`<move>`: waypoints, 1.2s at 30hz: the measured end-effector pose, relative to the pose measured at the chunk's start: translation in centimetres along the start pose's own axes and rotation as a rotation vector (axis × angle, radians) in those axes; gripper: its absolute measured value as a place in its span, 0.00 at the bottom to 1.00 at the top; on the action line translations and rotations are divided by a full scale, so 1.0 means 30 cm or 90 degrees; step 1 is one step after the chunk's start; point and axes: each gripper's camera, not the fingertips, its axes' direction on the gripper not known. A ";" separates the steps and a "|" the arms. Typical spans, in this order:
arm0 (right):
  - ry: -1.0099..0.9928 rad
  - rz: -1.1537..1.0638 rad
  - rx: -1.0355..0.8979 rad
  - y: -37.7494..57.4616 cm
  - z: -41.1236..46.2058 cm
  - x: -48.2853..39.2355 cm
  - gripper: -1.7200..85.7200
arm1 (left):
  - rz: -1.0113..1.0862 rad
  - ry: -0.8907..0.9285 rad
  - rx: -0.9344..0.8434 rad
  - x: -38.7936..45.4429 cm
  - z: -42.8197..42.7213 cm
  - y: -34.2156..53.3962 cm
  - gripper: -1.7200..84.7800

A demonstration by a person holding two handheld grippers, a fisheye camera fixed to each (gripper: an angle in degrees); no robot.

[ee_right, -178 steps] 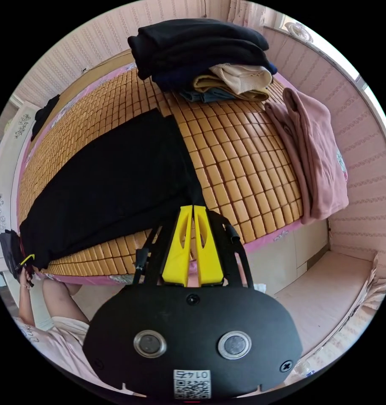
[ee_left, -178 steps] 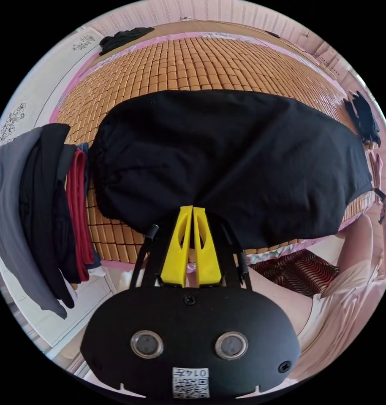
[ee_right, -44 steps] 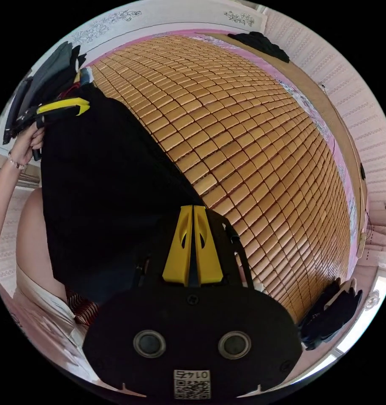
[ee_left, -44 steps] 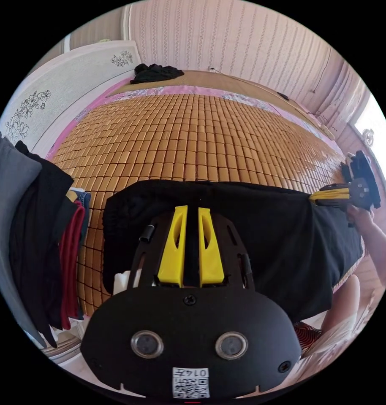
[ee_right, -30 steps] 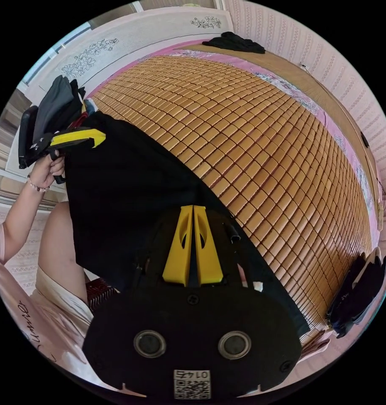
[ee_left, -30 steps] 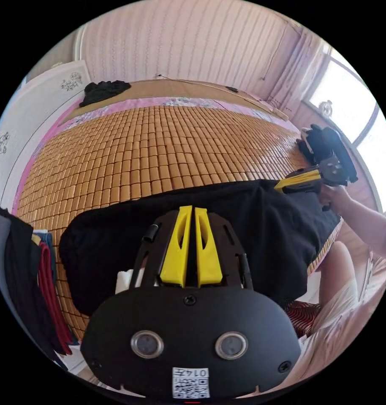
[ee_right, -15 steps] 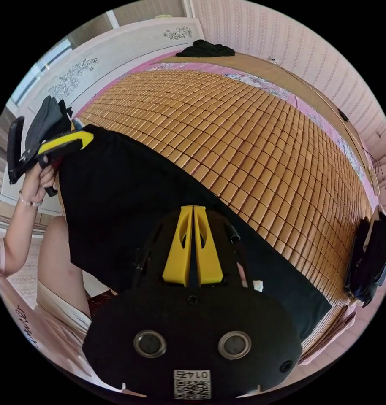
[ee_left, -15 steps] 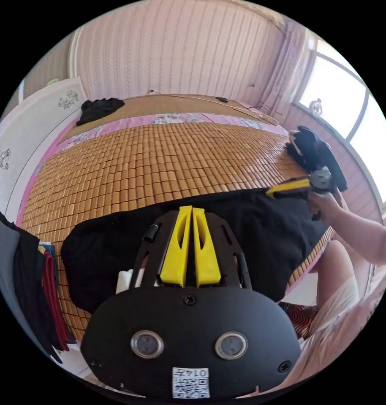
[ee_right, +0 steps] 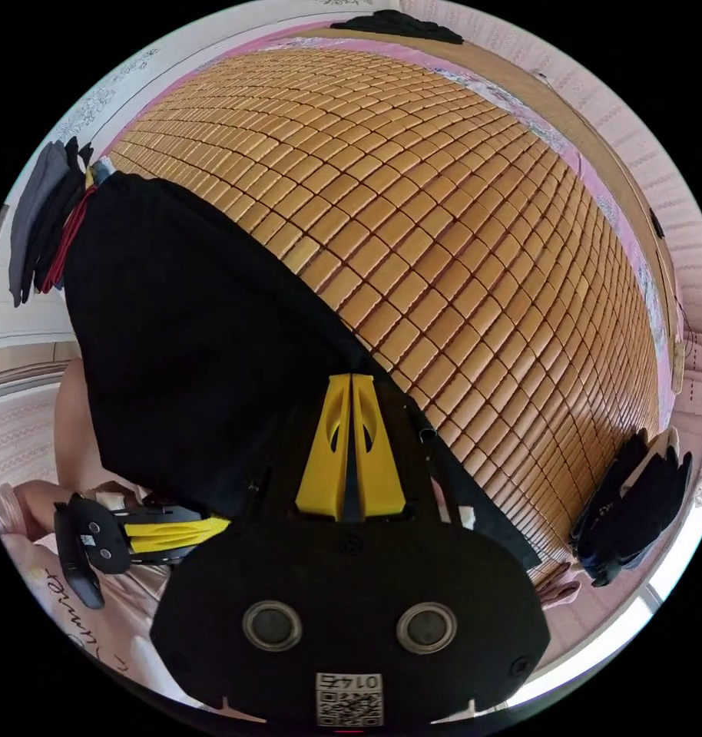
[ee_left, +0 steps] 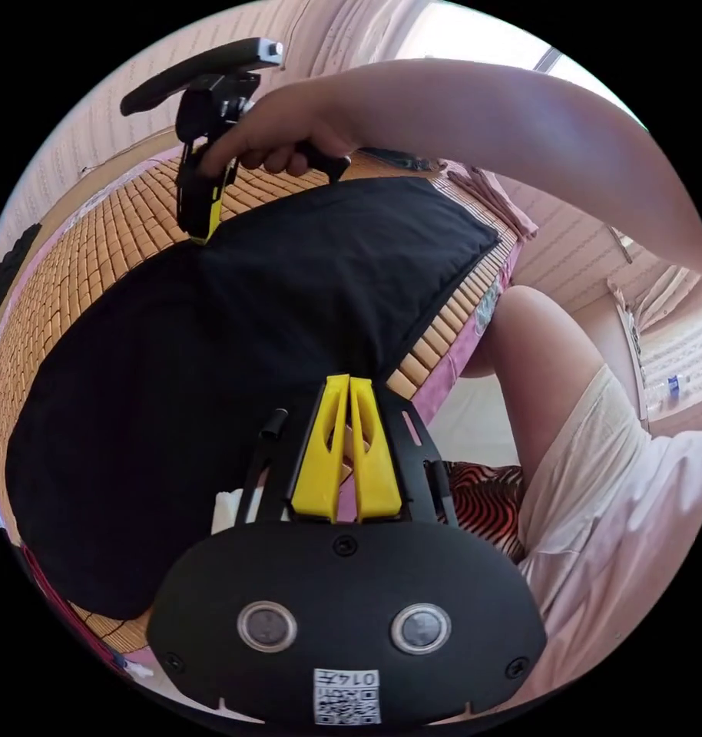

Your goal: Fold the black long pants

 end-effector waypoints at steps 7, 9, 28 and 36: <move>0.028 -0.013 -0.027 -0.072 0.039 0.011 0.01 | -0.017 -0.010 0.057 -0.041 -0.099 -0.151 0.01; 0.043 -0.034 -0.048 -0.093 0.044 0.005 0.01 | -0.037 -0.051 0.071 -0.100 -0.103 -0.238 0.01; 0.089 -0.142 -0.182 -0.081 0.072 0.080 0.01 | 0.085 -0.017 -0.125 0.138 0.048 -0.214 0.01; 0.080 -0.082 -0.074 0.145 0.030 0.182 0.01 | 0.065 0.059 -0.078 0.186 -0.048 -0.186 0.01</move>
